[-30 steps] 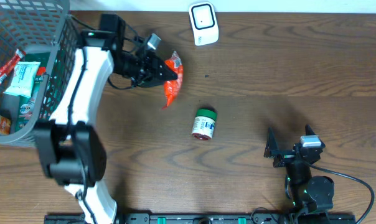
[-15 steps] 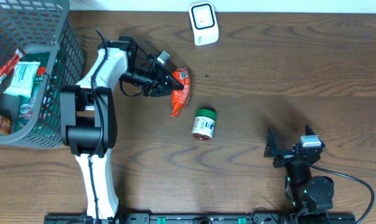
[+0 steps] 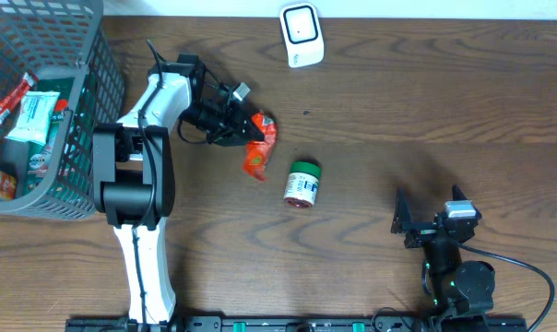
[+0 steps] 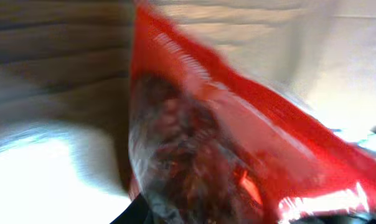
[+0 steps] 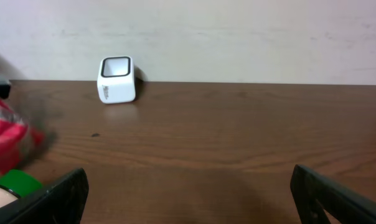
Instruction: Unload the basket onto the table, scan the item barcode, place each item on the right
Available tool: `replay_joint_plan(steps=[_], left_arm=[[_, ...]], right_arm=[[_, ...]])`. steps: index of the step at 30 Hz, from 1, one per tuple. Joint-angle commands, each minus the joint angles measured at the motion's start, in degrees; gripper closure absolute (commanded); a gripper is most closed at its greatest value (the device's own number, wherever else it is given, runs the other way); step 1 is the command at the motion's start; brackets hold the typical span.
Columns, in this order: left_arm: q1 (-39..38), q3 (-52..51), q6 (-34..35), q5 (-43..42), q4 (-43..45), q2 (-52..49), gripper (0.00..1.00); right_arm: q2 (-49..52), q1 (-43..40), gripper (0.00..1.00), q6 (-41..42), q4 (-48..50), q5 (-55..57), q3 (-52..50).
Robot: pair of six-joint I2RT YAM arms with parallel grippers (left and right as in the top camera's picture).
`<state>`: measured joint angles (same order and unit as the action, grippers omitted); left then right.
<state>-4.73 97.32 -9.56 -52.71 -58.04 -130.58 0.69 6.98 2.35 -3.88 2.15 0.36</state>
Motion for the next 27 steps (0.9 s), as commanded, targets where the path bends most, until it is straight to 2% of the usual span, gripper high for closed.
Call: replay_joint_plan(steps=[1,4,6,10,14,18,20,21,22,24,27], left_arm=[[-0.1,0.3,-1.7,12.0,0.1,-0.2,0.64],[-0.1,0.9,-1.7,16.4,-0.2,-0.1,0.47],[-0.1,2.6,-0.4,22.0,-1.4,0.7,0.44],[-0.1,5.8,1.1,30.1,-3.5,3.5,0.33],[-0.1,7.0,3.0,34.5,-2.9,8.7,0.28],[-0.1,7.0,8.3,36.7,-1.4,14.5,0.28],[-0.2,7.0,10.6,36.7,-1.6,16.6,0.38],[-0.2,7.0,11.5,35.9,-1.9,17.3,0.5],[-0.2,7.0,11.7,33.6,-2.2,17.7,0.67],[-0.2,6.8,11.8,28.3,-2.9,17.5,0.92],[-0.5,5.0,11.8,22.1,-2.9,16.6,0.92]], right_arm=[[-0.3,-0.2,0.01,-0.5,-0.2,0.1,0.0],[-0.3,-0.2,0.01,-0.5,-0.2,0.1,0.0],[-0.3,-0.2,0.01,-0.5,-0.2,0.1,0.0],[-0.3,-0.2,0.01,-0.5,-0.2,0.1,0.0],[-0.3,-0.2,0.01,-0.5,-0.2,0.1,0.0],[-0.3,-0.2,0.01,-0.5,-0.2,0.1,0.0],[-0.3,-0.2,0.01,-0.5,-0.2,0.1,0.0],[-0.3,-0.2,0.01,-0.5,-0.2,0.1,0.0],[-0.3,-0.2,0.01,-0.5,-0.2,0.1,0.0],[-0.3,-0.2,0.01,-0.5,-0.2,0.1,0.0],[-0.3,-0.2,0.01,-0.5,-0.2,0.1,0.0]])
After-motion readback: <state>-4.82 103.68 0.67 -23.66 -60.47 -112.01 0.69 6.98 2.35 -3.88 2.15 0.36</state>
